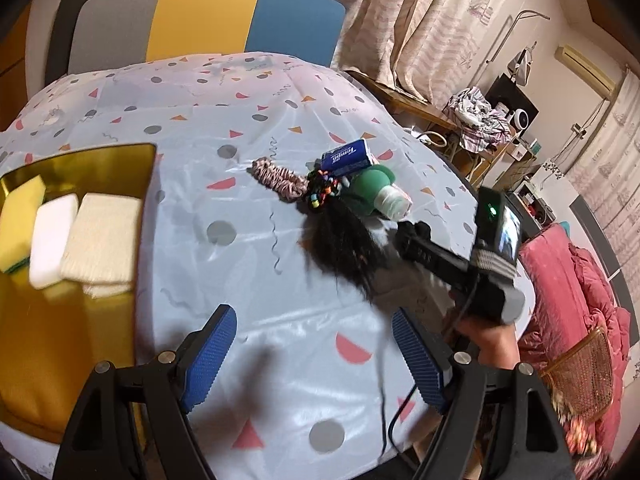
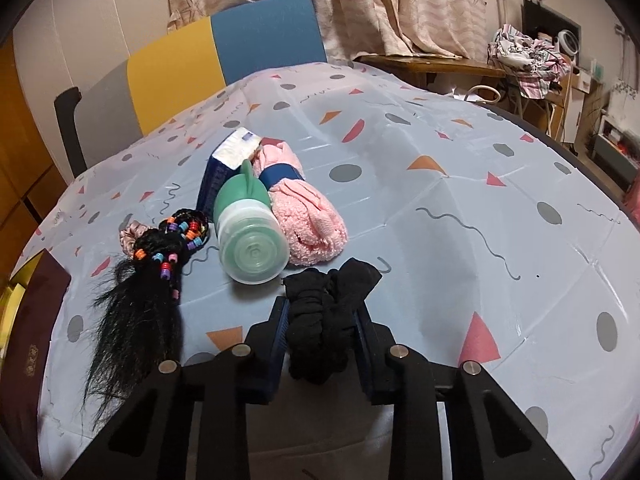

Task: Organize soft objects
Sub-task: 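Grasp the black fabric scrunchie with the right tool, then grasp the black beaded hairpiece with the left tool while the right tool holds the scrunchie, then carry the beaded hairpiece into the gold tray and open the left tool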

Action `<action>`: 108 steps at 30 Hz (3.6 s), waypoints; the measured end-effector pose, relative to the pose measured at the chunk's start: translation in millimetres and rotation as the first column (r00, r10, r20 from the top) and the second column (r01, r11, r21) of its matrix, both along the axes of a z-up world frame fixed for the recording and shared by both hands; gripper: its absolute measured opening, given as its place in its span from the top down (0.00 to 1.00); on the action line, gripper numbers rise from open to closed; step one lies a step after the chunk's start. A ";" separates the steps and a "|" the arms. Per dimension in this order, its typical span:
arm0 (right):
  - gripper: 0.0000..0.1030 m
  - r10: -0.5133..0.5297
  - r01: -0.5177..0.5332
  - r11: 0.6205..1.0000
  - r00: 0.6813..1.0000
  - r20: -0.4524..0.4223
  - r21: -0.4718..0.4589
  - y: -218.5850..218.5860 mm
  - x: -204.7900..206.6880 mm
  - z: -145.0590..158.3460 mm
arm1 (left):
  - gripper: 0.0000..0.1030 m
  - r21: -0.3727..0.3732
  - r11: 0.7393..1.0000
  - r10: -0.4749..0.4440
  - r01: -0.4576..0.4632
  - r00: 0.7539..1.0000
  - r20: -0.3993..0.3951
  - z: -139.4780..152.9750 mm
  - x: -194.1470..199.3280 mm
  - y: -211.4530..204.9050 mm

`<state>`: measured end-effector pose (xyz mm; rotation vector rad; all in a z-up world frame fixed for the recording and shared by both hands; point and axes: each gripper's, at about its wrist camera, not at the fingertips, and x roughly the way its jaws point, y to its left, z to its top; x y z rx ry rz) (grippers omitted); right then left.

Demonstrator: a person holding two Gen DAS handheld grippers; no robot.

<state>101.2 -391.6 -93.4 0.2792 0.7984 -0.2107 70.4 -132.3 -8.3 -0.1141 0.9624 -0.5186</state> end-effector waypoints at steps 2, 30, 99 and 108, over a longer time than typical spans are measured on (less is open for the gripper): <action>0.70 -0.001 0.000 1.000 1.000 0.013 0.017 -2.2 -1.9 -0.7 | 0.21 0.016 1.000 0.003 -0.003 1.000 -0.007 -0.2 10.7 -10.9; 0.70 -0.032 0.024 0.995 0.996 0.080 0.096 -16.2 -12.2 -7.5 | 0.20 0.220 0.976 0.012 0.008 0.996 -0.091 -76.8 154.5 -126.4; 0.70 -0.041 0.041 0.999 0.999 0.026 -0.018 -3.7 -6.5 -7.1 | 0.73 0.002 0.793 0.609 -0.609 0.793 0.028 -50.3 33.1 293.1; 0.70 -0.041 0.042 0.998 0.999 0.017 -0.040 -0.4 -5.0 -6.9 | 0.54 0.057 0.762 0.645 -0.645 0.764 0.025 -52.9 29.2 291.1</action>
